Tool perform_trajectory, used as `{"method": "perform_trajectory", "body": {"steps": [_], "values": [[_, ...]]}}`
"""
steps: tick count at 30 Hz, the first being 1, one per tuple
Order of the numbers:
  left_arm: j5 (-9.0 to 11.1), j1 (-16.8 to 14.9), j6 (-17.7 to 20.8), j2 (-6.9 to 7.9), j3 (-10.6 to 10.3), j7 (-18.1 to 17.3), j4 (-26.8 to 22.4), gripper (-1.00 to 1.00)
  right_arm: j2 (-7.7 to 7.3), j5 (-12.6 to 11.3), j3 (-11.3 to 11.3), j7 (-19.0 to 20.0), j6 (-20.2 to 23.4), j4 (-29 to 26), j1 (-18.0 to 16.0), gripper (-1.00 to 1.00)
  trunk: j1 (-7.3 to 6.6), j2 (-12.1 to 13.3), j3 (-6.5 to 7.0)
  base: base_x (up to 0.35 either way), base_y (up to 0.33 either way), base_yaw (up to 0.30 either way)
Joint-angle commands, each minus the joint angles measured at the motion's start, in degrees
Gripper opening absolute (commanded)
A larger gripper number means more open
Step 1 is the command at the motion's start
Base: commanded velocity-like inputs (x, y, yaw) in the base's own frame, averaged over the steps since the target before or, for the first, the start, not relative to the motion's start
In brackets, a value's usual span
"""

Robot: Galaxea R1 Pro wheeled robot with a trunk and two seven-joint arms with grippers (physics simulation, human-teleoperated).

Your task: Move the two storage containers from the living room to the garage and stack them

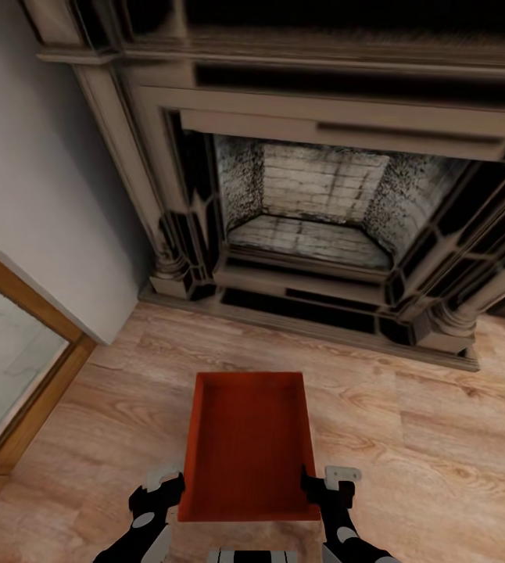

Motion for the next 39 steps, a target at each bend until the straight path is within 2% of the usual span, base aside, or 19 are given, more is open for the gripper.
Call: {"method": "perform_trajectory", "body": {"steps": [1,6,17,19,22,25,35,37,39], "values": [[0.42,-0.02,-0.27,-0.03,0.09,-0.04,0.03,1.0,0.02,0.17,0.03,-0.3,-0.11,0.05,-0.03,1.0,0.03,-0.01,-0.03,0.321,0.0,0.0],[0.42,-0.02,-0.34,-0.04,0.09,-0.04,0.03,1.0,-0.01,0.13,0.04,-0.3,0.18,0.05,-0.03,1.0,0.03,-0.01,-0.03,0.247,0.0,0.0],[0.45,-0.03,-0.26,-0.03,0.08,-0.02,0.05,1.0,0.01,0.18,0.03,-0.3,0.2,0.05,-0.03,1.0,0.03,-0.01,-0.03,0.011,0.0,0.0],[0.49,-0.03,0.96,-0.03,-0.06,0.03,0.37,1.0,0.09,0.33,0.18,-0.46,1.21,0.05,-0.03,1.0,0.03,-0.01,-0.03,0.0,0.0,0.0],[0.4,-0.03,7.21,0.04,-0.09,-0.1,1.12,1.0,0.14,2.02,0.34,-0.88,6.84,-0.01,-0.03,1.0,0.03,-0.01,-0.03,0.0,0.0,0.0],[0.35,-0.03,9.28,0.06,-0.08,-0.18,1.13,1.0,0.12,2.5,0.37,-0.96,8.37,-0.05,-0.03,1.0,0.03,-0.01,-0.03,0.0,0.0,0.0],[0.32,-0.03,10.58,0.06,-0.18,-0.21,1.29,1.0,0.1,2.67,0.39,-0.93,9.28,-0.13,-0.03,1.0,0.03,-0.01,-0.03,0.0,0.0,0.0],[0.37,-0.03,10.73,0.06,-0.59,-0.24,1.36,1.0,0.1,2.63,0.39,-0.93,9.56,-0.13,-0.03,1.0,0.03,-0.01,-0.03,0.0,0.0,0.0],[0.42,-0.03,11.34,0.05,-2.45,-0.24,1.46,1.0,0.1,2.55,0.37,-0.92,9.87,-0.13,-0.04,1.0,0.03,-0.01,-0.03,0.0,0.0,0.0]]}}
